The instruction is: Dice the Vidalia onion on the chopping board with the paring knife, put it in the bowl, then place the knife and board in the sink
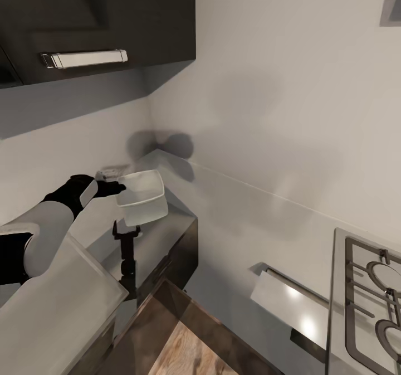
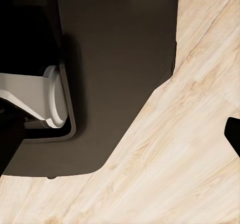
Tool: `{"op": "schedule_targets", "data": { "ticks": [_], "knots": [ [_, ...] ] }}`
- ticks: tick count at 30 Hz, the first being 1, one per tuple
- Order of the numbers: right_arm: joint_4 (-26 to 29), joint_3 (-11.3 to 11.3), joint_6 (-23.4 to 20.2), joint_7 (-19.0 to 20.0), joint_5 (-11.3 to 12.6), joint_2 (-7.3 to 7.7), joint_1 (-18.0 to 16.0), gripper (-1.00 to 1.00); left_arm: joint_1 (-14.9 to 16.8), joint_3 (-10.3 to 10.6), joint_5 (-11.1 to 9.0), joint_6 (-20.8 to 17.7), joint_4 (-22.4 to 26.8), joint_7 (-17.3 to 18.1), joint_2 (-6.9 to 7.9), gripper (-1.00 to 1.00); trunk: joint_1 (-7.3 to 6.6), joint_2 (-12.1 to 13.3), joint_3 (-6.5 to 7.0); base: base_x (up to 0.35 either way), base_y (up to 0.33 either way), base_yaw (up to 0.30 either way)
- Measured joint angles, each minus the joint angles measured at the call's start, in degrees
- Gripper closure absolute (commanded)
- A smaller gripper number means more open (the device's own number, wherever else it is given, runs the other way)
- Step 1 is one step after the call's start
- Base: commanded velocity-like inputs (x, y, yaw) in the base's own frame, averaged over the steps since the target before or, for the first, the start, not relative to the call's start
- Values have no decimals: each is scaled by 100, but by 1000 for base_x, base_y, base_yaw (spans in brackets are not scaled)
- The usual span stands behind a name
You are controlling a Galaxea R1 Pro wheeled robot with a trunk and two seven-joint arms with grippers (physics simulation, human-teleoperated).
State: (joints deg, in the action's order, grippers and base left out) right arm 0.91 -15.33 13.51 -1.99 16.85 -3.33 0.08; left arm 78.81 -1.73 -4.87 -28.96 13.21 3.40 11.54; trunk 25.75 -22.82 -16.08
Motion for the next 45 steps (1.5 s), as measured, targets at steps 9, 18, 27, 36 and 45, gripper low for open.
{"op": "schedule_targets", "data": {
  "ticks": [9, 18, 27, 36, 45],
  "knots": [
    [0, 0, 0, 0, 0, 0, 0, -100, 0, 4, 0, 6, -32, 12, 5, -100, 0, 0, -4, 0, 0, 0],
    [0, 0, 0, 0, 0, -6, 0, -100, 0, 4, 0, 6, -45, 25, 6, -100, 0, 0, -65, 0, 0, 0],
    [0, -1, 0, 0, 0, -9, 0, -100, 0, 4, 0, 10, -56, 30, 6, -100, 0, 0, -143, 0, 0, 0],
    [0, 0, 0, -1, 0, -9, 0, -100, 0, 4, 0, 15, -102, 31, 5, -100, 0, 0, -221, 0, 0, 0],
    [1, 0, 0, 0, 0, -9, 0, -100, 0, 4, 0, 15, -104, 31, 5, -100, 0, 0, -299, 0, 0, 0]
  ]
}}
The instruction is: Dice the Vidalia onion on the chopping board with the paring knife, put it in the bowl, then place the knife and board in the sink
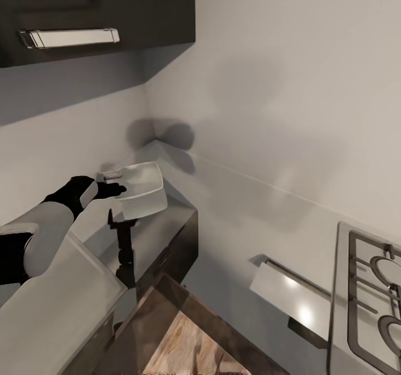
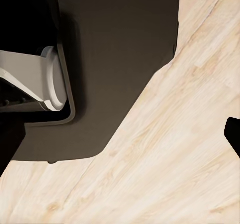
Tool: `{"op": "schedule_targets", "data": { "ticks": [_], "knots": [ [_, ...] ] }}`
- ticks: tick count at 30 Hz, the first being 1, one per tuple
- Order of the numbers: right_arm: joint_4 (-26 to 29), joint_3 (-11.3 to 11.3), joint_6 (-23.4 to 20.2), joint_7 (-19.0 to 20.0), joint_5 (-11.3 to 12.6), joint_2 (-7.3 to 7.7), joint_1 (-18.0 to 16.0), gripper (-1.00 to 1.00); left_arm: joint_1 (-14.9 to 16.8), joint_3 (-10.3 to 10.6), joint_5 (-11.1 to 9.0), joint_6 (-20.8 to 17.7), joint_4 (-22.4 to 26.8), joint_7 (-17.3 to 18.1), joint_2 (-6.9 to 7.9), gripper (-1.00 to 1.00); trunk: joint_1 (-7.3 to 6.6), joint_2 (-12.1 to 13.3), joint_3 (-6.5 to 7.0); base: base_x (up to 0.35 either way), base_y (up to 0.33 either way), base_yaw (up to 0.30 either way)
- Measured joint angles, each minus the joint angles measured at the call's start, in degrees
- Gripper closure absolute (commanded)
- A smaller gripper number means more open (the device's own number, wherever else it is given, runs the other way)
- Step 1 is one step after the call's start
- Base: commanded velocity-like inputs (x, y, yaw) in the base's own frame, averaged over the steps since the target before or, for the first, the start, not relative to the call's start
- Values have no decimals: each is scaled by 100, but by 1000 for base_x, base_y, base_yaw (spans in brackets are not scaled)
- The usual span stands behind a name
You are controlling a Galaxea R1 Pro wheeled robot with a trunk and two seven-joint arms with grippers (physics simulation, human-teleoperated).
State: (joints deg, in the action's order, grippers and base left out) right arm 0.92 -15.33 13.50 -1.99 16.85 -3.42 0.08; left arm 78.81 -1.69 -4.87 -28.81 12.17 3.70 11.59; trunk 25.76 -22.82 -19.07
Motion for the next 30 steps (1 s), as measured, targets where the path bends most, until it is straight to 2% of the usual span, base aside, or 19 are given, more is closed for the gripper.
{"op": "schedule_targets", "data": {
  "ticks": [13, 30],
  "knots": [
    [0, 0, 0, 0, 0, 3, 0, -100, 0, 0, 0, 0, -3, 0, 0, -100, 0, 0, -93, 0, 0, 0],
    [0, 0, 0, 0, 0, 0, 0, -100, 0, 0, 12, 4, -7, -9, 0, -100, 0, -1, -119, 0, 0, 0]
  ]
}}
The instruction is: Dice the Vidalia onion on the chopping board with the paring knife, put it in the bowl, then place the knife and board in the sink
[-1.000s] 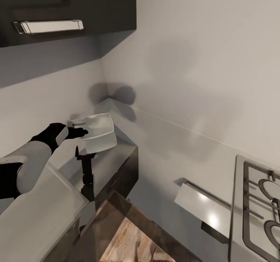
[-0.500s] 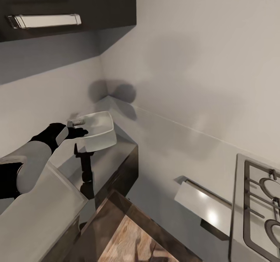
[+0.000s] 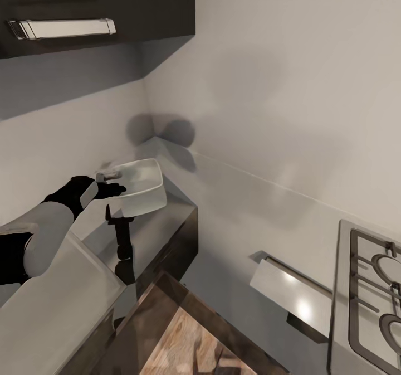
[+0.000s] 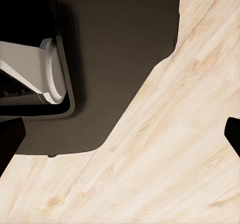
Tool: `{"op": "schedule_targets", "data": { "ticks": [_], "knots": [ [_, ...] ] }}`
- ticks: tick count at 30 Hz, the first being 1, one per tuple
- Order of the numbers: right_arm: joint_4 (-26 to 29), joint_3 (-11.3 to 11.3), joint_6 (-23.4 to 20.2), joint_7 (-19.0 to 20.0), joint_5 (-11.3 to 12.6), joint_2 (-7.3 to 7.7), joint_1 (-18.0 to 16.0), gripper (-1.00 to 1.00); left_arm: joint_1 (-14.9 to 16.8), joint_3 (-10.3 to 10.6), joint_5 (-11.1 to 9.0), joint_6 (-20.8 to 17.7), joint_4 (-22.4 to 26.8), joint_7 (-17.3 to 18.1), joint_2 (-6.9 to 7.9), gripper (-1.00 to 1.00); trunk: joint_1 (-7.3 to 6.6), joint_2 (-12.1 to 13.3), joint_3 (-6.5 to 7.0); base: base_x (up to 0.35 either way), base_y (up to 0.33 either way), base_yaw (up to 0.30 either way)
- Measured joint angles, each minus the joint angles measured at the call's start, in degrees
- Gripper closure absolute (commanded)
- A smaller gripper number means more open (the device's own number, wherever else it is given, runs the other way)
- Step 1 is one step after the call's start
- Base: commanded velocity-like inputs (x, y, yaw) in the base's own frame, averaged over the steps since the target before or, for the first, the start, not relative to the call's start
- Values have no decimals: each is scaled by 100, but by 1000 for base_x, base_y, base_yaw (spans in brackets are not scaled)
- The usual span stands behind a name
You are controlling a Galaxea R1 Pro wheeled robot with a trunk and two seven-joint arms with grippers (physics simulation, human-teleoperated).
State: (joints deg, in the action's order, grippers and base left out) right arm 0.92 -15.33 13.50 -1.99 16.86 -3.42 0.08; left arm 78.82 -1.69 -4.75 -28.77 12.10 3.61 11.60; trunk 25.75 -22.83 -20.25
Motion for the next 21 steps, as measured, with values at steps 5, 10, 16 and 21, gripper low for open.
{"op": "schedule_targets", "data": {
  "ticks": [5, 10, 16, 21],
  "knots": [
    [0, 0, 0, 0, 0, 0, 0, -100, 0, -4, -7, 4, 1, 5, 6, 100, 0, 0, 0, 0, 0, 0],
    [0, 0, 0, 0, 0, 0, 0, -100, 3, -46, -107, -5, 9, 10, 7, 100, -1, -1, 1, 0, 0, 0],
    [0, 0, 0, 0, 0, 0, 0, -100, 1, -8, -23, -5, 6, 7, 8, 100, -1, -1, 0, 0, 0, 0],
    [0, 0, 0, -4, 0, 0, 0, -100, 1, -14, -37, -10, 31, -1, 8, 100, 0, 0, 1, 0, 0, 0]
  ]
}}
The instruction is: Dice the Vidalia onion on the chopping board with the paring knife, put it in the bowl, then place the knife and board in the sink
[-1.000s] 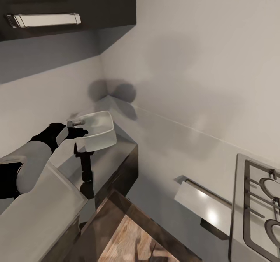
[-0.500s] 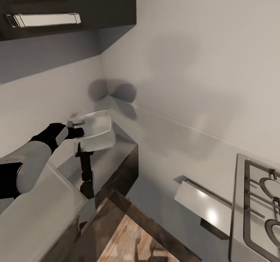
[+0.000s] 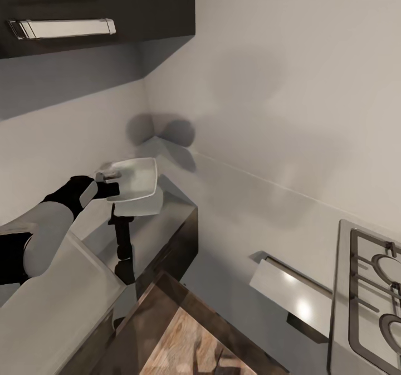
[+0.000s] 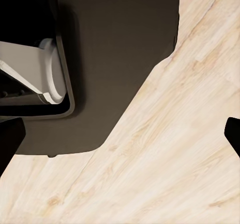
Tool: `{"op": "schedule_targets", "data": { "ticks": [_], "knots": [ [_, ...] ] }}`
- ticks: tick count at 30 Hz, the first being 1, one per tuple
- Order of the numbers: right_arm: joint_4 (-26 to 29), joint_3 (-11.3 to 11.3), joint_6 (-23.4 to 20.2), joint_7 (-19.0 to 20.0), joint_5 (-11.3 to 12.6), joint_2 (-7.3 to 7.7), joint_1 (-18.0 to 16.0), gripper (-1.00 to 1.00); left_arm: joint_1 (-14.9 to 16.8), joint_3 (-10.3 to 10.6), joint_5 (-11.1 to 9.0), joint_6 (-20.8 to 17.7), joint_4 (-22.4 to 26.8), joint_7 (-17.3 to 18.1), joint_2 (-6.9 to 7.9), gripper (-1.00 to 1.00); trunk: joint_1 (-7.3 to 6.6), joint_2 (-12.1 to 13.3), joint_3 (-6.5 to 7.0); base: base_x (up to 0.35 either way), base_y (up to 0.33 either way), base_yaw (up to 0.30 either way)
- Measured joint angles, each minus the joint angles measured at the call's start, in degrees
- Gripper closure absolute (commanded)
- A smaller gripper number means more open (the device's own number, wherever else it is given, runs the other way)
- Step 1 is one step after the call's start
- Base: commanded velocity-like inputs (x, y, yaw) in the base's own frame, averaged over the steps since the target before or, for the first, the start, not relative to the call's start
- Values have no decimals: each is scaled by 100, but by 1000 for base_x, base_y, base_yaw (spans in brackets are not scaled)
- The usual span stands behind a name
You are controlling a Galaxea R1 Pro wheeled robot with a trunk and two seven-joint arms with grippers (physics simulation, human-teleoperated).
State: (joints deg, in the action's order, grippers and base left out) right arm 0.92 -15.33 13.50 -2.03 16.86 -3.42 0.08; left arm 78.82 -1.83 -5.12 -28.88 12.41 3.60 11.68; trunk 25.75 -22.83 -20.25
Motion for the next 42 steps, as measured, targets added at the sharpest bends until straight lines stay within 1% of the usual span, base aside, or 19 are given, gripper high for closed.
{"op": "schedule_targets", "data": {
  "ticks": [4, 11, 17, 19, 20, 25, 27, 28, 30, 32, 35, 36, 37, 39, 41, 42],
  "knots": [
    [0, 0, 0, 12, -1, 6, 0, -100, 0, -1, -2, -12, 49, -6, 0, 100, 0, -1, 19, 0, 0, -1],
    [0, 0, 0, 19, -2, 14, 0, -100, 0, 4, 19, -45, 323, -19, -7, 100, 0, 0, 77, 0, 0, -49],
    [0, 0, 6, 15, -1, 13, 0, -100, 0, -21, 17, -62, 392, -21, -8, 100, 0, 0, 131, 0, 0, -64],
    [1, 0, 7, 13, -1, 13, 0, -100, 0, -16, 17, -103, 480, -21, -8, 100, 0, 0, 148, 0, 0, -65],
    [5, 0, 10, 12, -1, 11, 0, -100, 0, -12, 11, -185, 587, -20, -8, 100, 0, 0, 158, 0, 0, -65],
    [15, 6, 16, 12, -1, 10, 0, -100, -1, 1, 6, -399, 806, -19, -8, 100, 0, 0, 202, 0, 0, -65],
    [21, 7, 22, 12, 2, 9, 0, -100, -1, -5, -46, -430, 843, -18, -8, 100, 0, 0, 220, 0, 0, -66],
    [31, 14, 36, 12, 11, 10, 0, -100, 0, -15, -223, -451, 870, -18, -8, 100, 0, 0, 229, 0, 0, -67],
    [42, 22, 44, 12, 18, 14, 0, -100, -1, -13, -338, -470, 887, -19, -7, 100, 0, 0, 246, 0, 0, -68],
    [94, 34, 62, 12, 22, 25, 0, -100, -1, -9, -555, -514, 896, -23, -2, 100, 0, 0, 264, 0, 0, -76],
    [220, 48, 178, 6, 26, 160, -1, -100, -1, 3, -719, -545, 892, -26, 6, 100, 0, 0, 291, 0, 0, -82],
    [301, 51, 237, 5, 28, 228, -1, -100, -1, 5, -741, -550, 890, -27, 17, 100, 0, 0, 300, 0, 0, -85],
    [355, 50, 267, 5, 29, 260, 0, -100, -1, 6, -752, -552, 889, -27, 30, 100, 0, 0, 309, 0, 0, -85],
    [618, 48, 346, 0, 27, 344, -1, -100, -1, 7, -799, -560, 888, -28, 91, 100, 0, 0, 327, 0, 0, -86],
    [821, 50, 378, -3, 30, 394, -1, -100, -1, 8, -855, -568, 888, -31, 125, 100, 0, 0, 345, 0, 0, -86],
    [1039, 52, 391, -8, 26, 463, -1, -100, -2, 9, -882, -609, 889, -31, 154, 100, 0, 0, 354, 0, 0, -84]
  ]
}}
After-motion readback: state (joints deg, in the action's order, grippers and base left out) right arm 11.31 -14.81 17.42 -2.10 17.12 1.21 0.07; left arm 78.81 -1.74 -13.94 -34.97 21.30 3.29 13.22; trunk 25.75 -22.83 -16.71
